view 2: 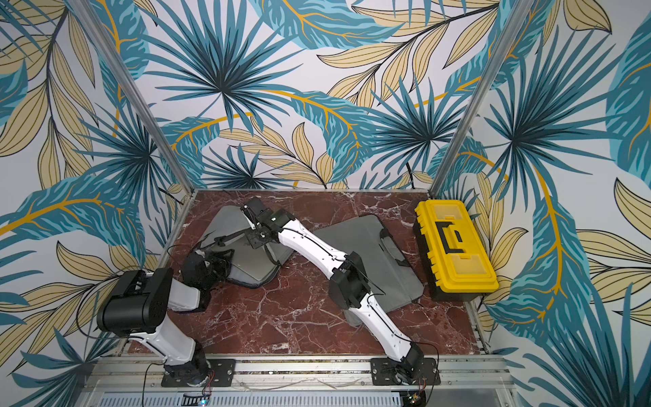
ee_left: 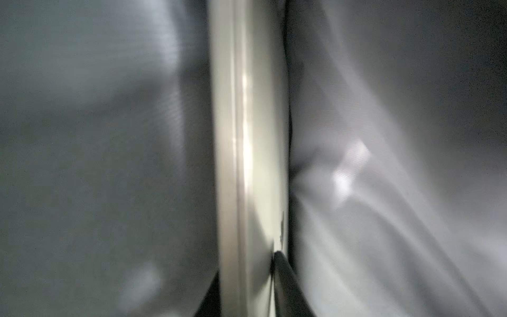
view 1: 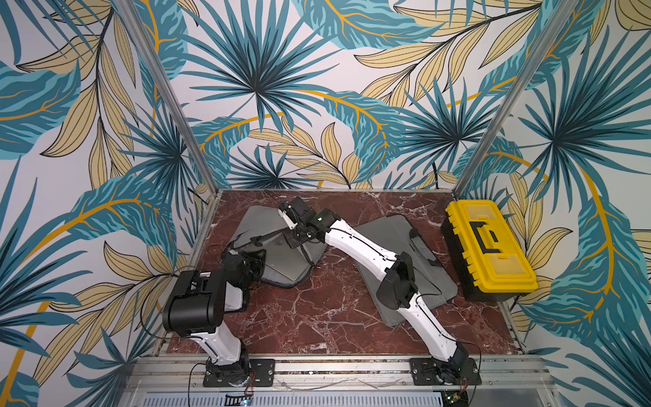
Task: Open the zippered laptop bag and take out the laptop
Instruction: Take out the laptop from the zippered laptop bag.
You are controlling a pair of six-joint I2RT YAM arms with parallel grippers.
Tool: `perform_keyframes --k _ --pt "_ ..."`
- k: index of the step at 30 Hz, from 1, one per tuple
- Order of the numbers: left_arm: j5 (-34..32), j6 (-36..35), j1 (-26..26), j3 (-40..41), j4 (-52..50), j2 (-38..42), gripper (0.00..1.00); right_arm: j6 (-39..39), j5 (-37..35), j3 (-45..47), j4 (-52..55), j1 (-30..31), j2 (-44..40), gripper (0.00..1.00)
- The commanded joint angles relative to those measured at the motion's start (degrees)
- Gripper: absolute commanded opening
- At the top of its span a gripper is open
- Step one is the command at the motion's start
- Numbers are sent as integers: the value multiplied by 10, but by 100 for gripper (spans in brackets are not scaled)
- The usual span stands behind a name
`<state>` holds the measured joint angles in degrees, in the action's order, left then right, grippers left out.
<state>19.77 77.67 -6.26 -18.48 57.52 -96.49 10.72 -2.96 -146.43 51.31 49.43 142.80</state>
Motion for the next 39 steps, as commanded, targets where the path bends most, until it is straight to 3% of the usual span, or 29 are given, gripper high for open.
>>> perform_keyframes --k 1,5,16,26,31,39 --pt "10 -10 3 -26 15 -13 11 17 27 -26 -51 3 2 0" --pt "12 -10 4 -25 15 2 0 26 16 -26 -52 0 6 0" --pt "-4 -1 38 -18 15 54 0 76 -43 -26 -78 -14 30 0" --pt "-27 4 70 22 11 118 0 72 -20 -32 -106 -22 54 0" --pt "-38 -9 70 40 -69 198 0 54 -13 -32 -117 -29 62 0" --pt "-70 -45 70 32 -299 399 0 28 -8 -31 -168 -58 83 0"
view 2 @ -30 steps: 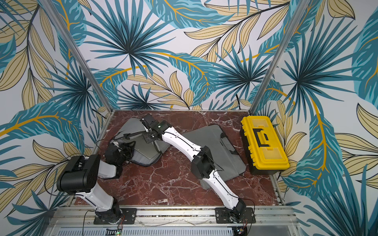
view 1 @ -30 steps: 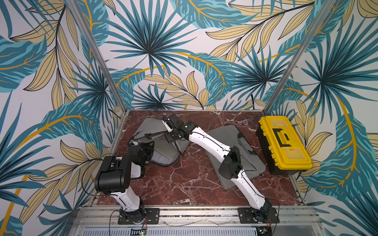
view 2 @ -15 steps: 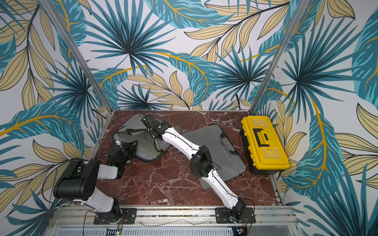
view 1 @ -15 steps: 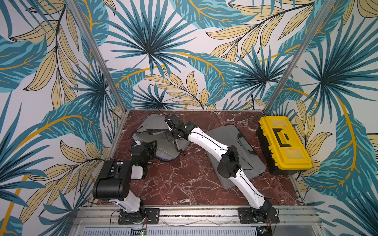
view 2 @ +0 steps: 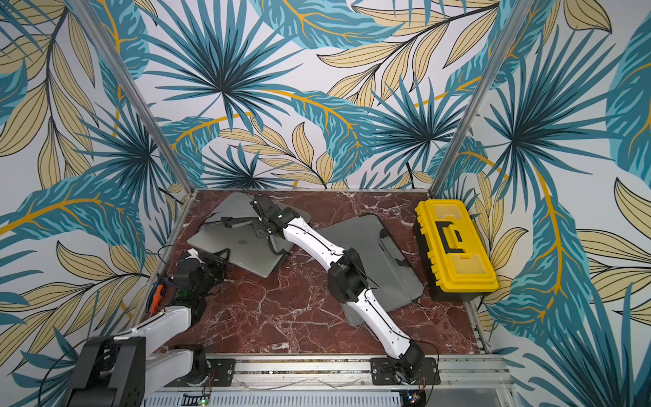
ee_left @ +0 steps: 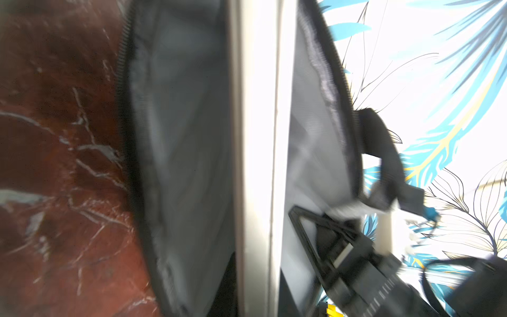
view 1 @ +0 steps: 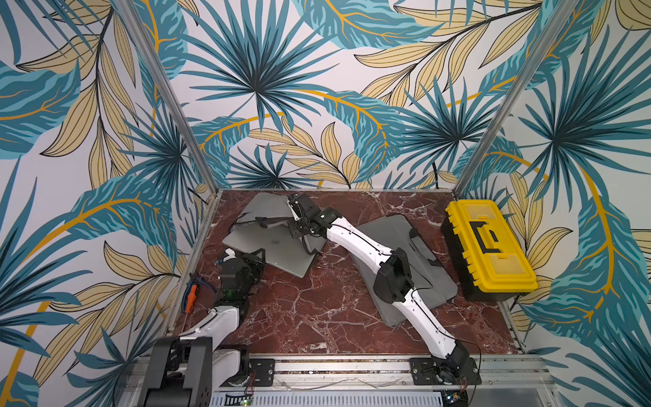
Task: Open the zippered laptop bag and take out the laptop
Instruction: Take out the laptop from the zippered laptop bag, then close the bag flap at the center of the board.
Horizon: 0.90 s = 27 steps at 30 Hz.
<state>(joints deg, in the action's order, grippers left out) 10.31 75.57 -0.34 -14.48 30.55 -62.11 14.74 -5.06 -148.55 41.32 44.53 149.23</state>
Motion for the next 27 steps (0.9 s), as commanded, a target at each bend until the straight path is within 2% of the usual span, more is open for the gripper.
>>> perform_keyframes --k 1,9,12,17,21,24,25,26,27 --pt "23 -23 10 -8 -44 73 0 -15 14 -10 -77 -12 21 0" --pt "14 -11 10 -11 -129 184 0 -13 36 -13 -142 -35 45 0" --pt "16 -6 10 -14 -157 216 0 -11 51 -33 -150 -39 61 4" --pt "30 17 11 -15 -189 264 0 -6 71 -40 -160 -43 74 31" --pt "25 24 11 -21 -238 310 0 -5 80 -39 -153 -45 74 41" --pt "21 21 10 -33 -280 342 0 -3 84 -39 -145 -46 72 55" --pt "20 19 10 -38 -294 351 0 -1 88 -38 -144 -46 70 63" --pt "19 18 10 -43 -308 358 0 1 95 -38 -140 -46 68 81" --pt "19 18 10 -48 -318 364 0 3 100 -38 -136 -46 67 94"
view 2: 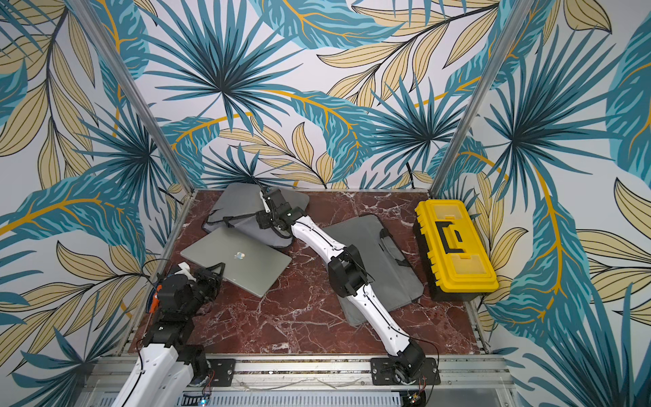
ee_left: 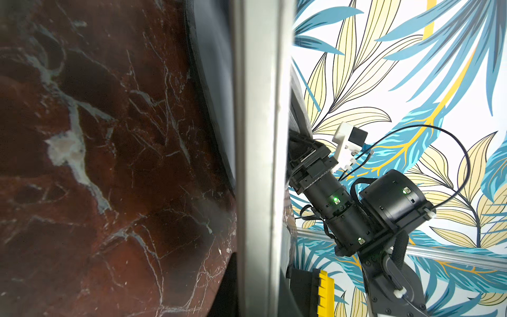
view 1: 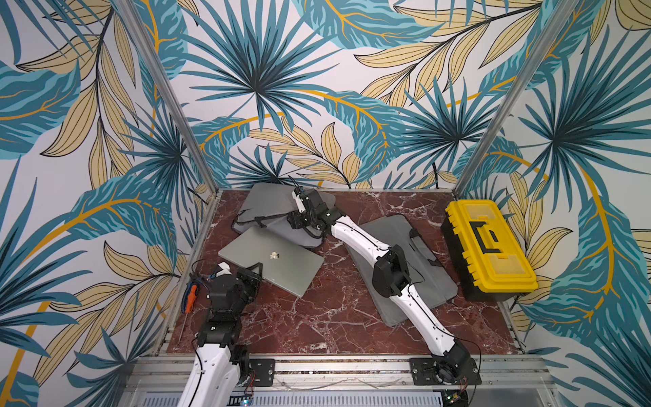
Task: Open the zippered laptop bag and take out the laptop
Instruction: Close the bag flap at the center of the board.
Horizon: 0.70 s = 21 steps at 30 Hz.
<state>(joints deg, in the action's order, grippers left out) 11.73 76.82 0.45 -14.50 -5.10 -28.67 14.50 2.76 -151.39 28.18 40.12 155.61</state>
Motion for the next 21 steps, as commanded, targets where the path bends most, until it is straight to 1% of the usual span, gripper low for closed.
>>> perform_keyframes --k 1,6,10,13,19,21 --pt "3 5 2 -54 22 36 0 5 29 -9 2 -2 1 100" --pt "-6 1 2 -76 -43 71 0 8 66 1 51 -2 -28 100" --pt "-20 -1 2 -88 -81 95 0 25 103 39 83 -2 -72 100" --pt "-27 -2 2 -93 -95 108 0 52 124 64 100 -4 -100 100" --pt "-28 -3 2 -103 -103 121 0 100 146 78 146 -13 -139 100" --pt "-27 -3 2 -103 -103 125 0 115 146 109 141 -17 -165 100"
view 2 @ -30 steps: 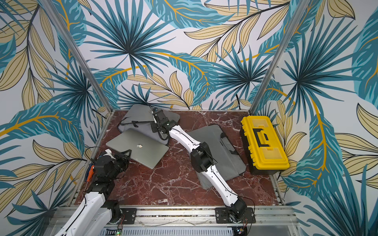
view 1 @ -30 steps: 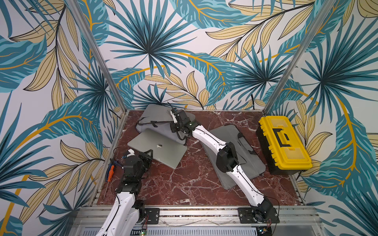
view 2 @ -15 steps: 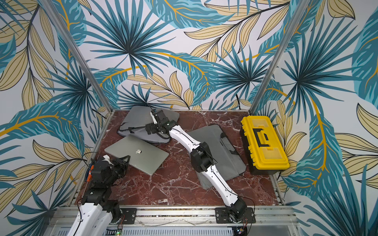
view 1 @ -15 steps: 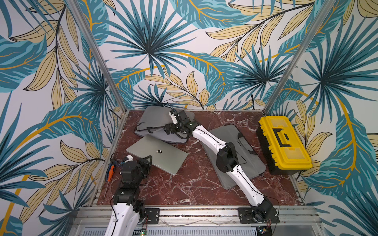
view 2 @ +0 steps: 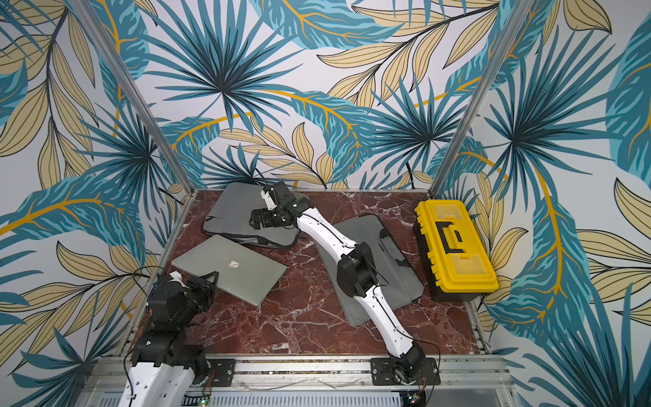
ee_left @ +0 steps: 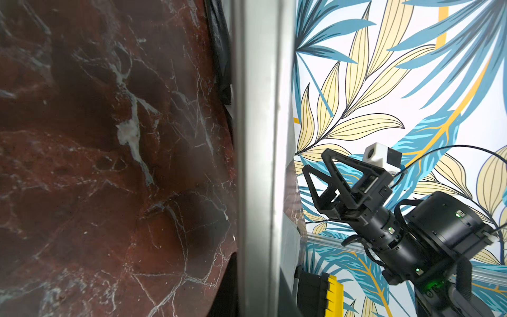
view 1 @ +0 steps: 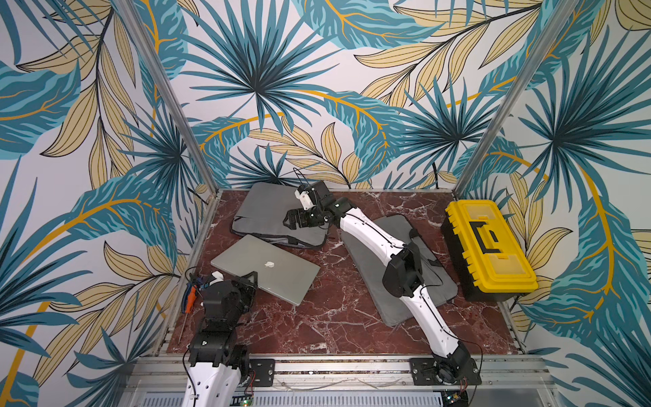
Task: Open the zippered laptop bag and take out the laptop
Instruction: Close the bag flap at the center of the board.
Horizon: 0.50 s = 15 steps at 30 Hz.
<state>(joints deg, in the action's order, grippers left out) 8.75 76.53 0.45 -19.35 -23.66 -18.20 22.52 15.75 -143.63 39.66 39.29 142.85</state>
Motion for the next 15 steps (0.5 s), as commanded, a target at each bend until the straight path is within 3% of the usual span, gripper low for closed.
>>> perform_keyframes --k 1,9,15 --pt "2 1 3 -54 83 23 0 42 12 54 18 -9 -55 100" --pt "-11 -2 2 -56 86 30 0 149 32 323 -171 -41 -208 99" --pt "-18 22 2 -29 174 19 0 235 80 457 -308 -60 -257 93"
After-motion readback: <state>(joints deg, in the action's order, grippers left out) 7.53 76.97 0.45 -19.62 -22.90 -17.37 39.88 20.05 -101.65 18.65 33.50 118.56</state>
